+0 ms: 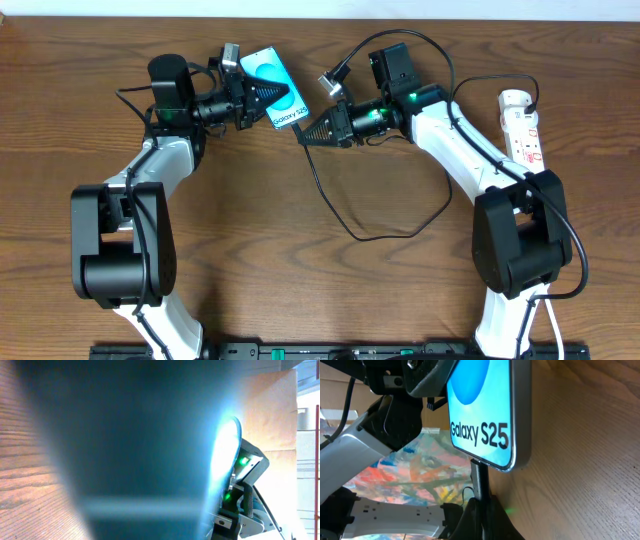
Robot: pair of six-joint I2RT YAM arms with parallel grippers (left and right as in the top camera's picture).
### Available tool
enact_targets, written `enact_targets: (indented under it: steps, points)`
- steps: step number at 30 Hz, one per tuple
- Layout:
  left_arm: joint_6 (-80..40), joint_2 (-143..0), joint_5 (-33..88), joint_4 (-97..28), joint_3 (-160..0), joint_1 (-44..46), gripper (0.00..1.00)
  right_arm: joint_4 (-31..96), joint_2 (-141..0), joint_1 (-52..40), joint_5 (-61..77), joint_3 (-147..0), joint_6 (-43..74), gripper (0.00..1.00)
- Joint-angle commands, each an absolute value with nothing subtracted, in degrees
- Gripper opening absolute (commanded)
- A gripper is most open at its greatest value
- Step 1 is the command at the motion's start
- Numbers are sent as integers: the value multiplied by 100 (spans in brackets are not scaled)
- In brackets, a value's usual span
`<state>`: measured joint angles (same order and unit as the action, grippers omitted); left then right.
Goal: Plug charger to phone and switch on socket
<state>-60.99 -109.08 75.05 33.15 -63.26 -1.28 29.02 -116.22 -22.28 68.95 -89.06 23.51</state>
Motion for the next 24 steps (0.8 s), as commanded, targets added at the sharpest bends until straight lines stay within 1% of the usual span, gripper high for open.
enact_targets:
  steps: [1, 11, 19, 21, 24]
  points:
    - [-5894, -10794, 7767, 3354, -6359, -54, 7, 2845, -11616, -2259, 6836, -8919, 2445, 1]
    - [-5894, -10794, 7808, 3354, -6359, -56, 8, 2764, -11616, -2259, 6779, -8919, 2521, 1]
    - [-5894, -10794, 7806, 3352, -6359, -56, 7, 2777, -11616, -2215, 6779, -8919, 2458, 31]
    - [-5894, -10794, 7804, 3352, -6359, -56, 7, 2812, -11616, -2167, 6781, -8919, 2392, 35]
    - [-5861, -10794, 7804, 3352, -6359, -56, 7, 2919, -11614, -2043, 6783, -8919, 2292, 38]
